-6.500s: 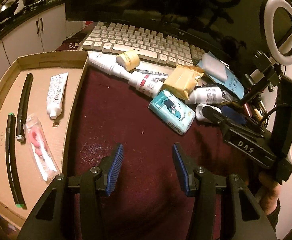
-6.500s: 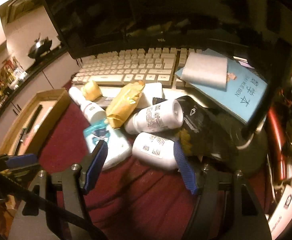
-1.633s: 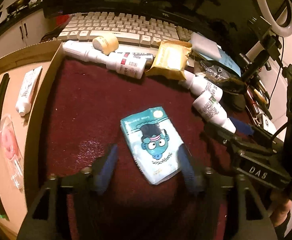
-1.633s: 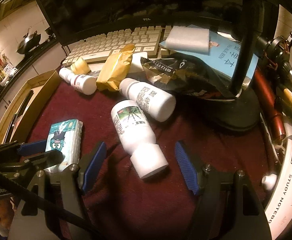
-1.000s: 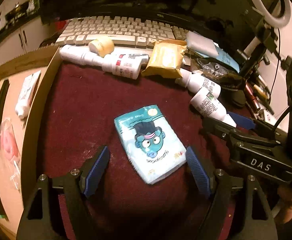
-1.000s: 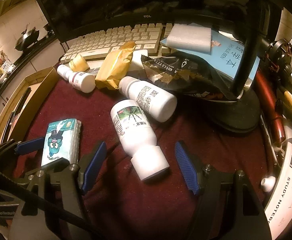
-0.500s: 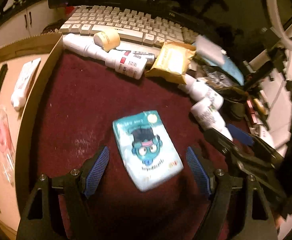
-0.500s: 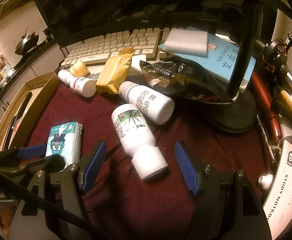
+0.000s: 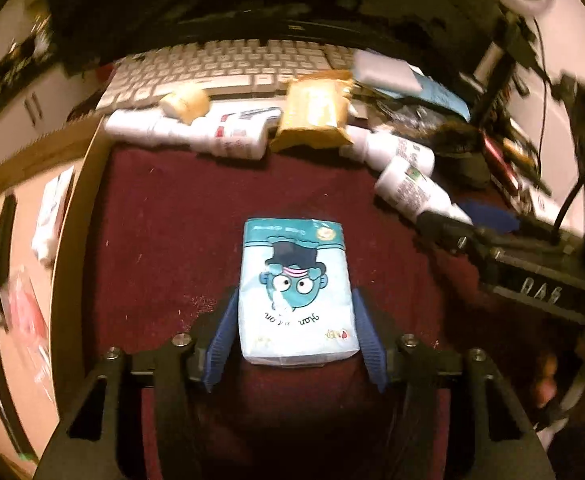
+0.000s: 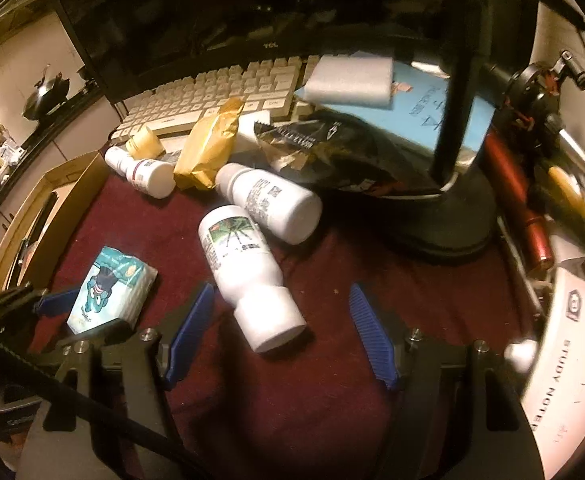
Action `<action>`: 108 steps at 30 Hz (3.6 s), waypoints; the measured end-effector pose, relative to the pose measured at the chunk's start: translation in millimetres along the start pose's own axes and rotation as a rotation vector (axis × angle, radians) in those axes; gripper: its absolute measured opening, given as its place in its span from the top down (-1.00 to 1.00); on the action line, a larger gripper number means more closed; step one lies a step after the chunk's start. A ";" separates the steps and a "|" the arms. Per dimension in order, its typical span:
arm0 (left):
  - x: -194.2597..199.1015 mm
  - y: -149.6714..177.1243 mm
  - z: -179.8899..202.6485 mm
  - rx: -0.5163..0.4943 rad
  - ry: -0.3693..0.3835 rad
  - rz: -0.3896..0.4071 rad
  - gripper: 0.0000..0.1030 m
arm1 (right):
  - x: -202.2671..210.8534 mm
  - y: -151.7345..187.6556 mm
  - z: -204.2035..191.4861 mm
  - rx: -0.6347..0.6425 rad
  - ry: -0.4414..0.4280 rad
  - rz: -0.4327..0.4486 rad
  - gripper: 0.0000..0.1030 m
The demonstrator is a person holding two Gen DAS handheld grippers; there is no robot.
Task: Organize objects
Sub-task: 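Position the open left gripper around the tissue pack, then close the left gripper on the tissue pack while the right gripper grasps the large white bottle, then lift the tissue pack in the left gripper while the right gripper lifts the white bottle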
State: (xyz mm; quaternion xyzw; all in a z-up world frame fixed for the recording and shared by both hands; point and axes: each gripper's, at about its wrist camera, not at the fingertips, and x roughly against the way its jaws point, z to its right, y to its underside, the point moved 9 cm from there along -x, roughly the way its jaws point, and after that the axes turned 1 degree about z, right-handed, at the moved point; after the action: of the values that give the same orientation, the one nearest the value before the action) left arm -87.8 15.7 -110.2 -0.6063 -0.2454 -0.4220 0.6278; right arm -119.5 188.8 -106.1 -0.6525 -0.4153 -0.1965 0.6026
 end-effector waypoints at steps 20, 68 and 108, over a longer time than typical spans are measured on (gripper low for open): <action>5.6 3.6 -7.9 0.038 -0.056 0.046 0.18 | -7.1 2.3 -20.8 0.053 -0.006 -0.008 0.31; 15.5 11.5 -17.7 -0.063 -0.128 0.033 0.23 | -7.7 3.0 -39.0 0.025 -0.057 0.001 -0.08; 41.8 15.9 -21.5 0.072 0.025 0.056 0.25 | -7.7 11.9 -68.3 0.064 -0.095 -0.023 -0.14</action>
State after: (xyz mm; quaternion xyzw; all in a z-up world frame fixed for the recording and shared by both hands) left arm -57.1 -16.3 -87.9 -0.5845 -0.2353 -0.4028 0.6639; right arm -98.0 122.4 -106.0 -0.6367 -0.4568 -0.1587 0.6007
